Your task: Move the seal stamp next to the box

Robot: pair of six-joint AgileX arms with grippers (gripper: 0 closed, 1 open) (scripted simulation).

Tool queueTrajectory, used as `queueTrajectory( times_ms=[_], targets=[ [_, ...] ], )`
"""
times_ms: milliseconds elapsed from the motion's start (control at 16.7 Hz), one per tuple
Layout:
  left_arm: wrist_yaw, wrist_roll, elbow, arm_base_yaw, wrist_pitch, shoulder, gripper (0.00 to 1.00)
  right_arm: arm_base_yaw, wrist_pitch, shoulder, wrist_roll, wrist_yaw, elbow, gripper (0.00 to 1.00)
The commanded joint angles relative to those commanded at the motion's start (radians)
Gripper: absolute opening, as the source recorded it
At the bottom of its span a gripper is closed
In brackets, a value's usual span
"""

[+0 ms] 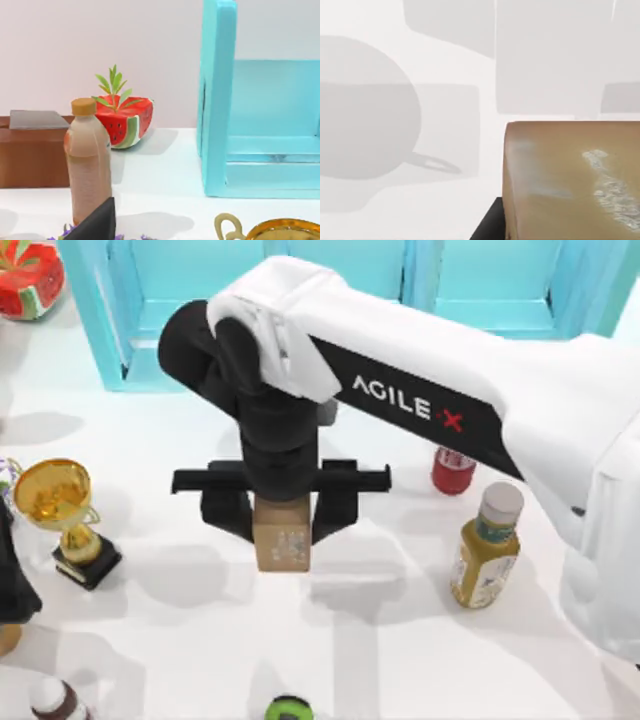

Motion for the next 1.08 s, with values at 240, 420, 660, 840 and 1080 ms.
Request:
queueTrajectory(
  times_ms=[240, 420, 660, 840, 1080],
  targets=[
    [0.0, 0.0, 0.0, 0.0, 0.0, 0.0, 1.0, -0.06, -0.014, -0.145, -0.051, -0.032, -0.091, 0.0],
    [0.0, 0.0, 0.0, 0.0, 0.0, 0.0, 1.0, -0.138, 0.029, -0.366, -0.138, -0.068, -0.189, 0.0],
    [0.0, 0.0, 0.0, 0.0, 0.0, 0.0, 1.0, -0.268, 0.039, -0.7, -0.279, -0.084, -0.435, 0.0],
    [0.0, 0.0, 0.0, 0.0, 0.0, 0.0, 1.0, -0.36, 0.027, -0.859, -0.378, -0.072, -0.636, 0.0],
    [0.0, 0.0, 0.0, 0.0, 0.0, 0.0, 1.0, -0.462, 0.007, -0.939, -0.478, -0.025, -0.875, 0.0]
  ],
)
